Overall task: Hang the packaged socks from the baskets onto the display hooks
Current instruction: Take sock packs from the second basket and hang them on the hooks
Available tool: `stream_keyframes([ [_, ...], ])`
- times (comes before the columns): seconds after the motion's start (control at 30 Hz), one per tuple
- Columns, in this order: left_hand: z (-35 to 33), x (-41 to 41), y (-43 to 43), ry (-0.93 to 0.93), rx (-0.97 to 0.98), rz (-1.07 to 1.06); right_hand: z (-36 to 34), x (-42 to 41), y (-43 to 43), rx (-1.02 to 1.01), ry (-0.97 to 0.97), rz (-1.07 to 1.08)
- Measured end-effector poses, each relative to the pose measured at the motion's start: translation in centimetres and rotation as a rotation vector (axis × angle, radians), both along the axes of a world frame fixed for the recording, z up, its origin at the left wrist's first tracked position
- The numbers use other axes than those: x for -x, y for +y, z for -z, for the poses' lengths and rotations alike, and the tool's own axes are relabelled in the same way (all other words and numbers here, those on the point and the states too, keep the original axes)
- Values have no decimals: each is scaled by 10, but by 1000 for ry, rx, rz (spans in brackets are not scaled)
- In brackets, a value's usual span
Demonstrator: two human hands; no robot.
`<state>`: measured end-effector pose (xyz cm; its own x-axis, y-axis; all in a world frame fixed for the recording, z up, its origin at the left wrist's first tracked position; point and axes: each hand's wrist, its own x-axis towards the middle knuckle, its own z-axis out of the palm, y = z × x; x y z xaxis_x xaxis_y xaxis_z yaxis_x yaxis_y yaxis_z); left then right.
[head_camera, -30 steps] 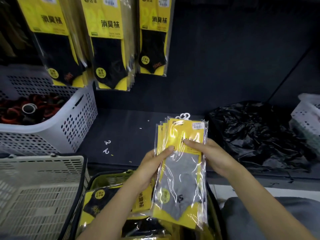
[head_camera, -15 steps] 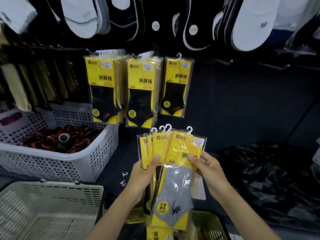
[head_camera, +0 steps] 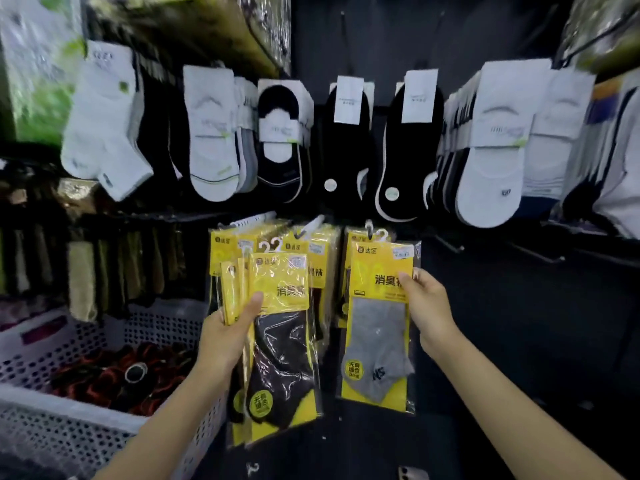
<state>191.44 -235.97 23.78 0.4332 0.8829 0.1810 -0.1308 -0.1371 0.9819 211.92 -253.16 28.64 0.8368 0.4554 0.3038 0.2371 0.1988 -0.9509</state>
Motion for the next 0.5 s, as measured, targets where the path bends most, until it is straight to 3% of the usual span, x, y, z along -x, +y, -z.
stream_keyframes([
  [0.3,-14,-5,3,-64,-23,27,1,-17,33,107,80,58],
  [0.5,-10,-14,-4,-65,52,17,25,-37,35,136,274,186],
])
